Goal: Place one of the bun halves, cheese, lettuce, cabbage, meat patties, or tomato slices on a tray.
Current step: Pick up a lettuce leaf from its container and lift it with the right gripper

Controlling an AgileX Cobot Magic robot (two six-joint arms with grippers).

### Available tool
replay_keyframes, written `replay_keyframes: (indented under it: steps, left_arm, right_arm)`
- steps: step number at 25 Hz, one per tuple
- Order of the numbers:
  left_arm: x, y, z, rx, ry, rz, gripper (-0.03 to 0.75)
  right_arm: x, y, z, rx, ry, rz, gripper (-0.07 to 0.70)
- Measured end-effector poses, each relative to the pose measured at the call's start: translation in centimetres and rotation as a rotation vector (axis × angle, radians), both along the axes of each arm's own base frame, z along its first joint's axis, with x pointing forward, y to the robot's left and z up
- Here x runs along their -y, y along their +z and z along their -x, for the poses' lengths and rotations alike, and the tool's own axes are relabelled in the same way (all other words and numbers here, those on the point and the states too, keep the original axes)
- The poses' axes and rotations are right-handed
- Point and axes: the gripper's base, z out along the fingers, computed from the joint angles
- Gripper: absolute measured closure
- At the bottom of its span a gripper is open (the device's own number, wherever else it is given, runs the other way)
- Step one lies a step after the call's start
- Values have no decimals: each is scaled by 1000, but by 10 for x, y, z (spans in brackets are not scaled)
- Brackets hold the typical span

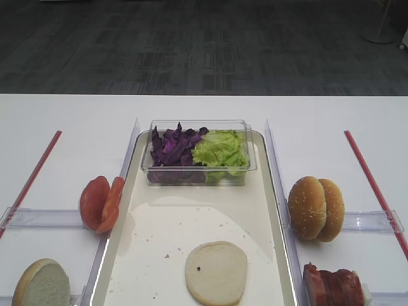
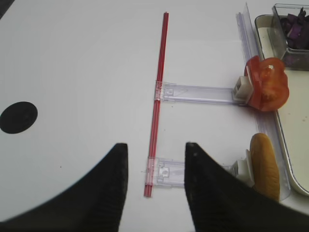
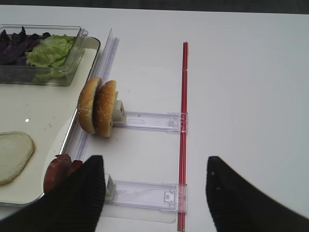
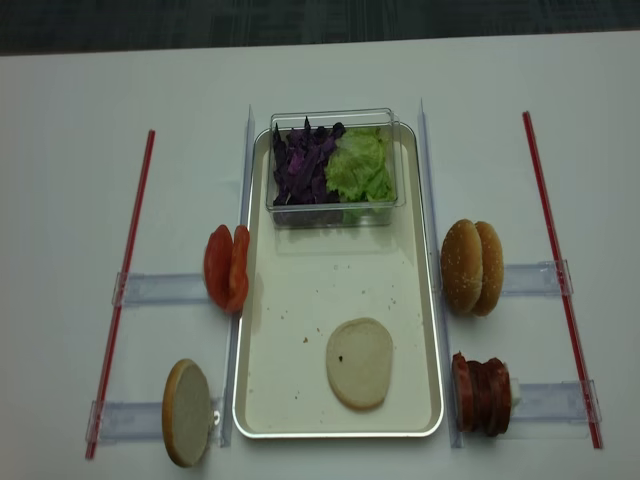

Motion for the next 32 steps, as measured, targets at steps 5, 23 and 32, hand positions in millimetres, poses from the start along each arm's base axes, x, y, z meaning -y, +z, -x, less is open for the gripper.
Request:
replay_keyframes:
  steps: [5, 23, 32]
  left_arm:
    - [0, 0, 0, 0, 0, 0, 444]
    - [0, 0, 0, 0, 0, 0, 444]
    - [0, 0, 0, 0, 0, 0, 444]
  right_arm:
    - [0, 0, 0, 0, 0, 0, 152]
    - [0, 0, 0, 0, 0, 0, 152]
    - [1, 0, -21, -145, 0, -9, 152]
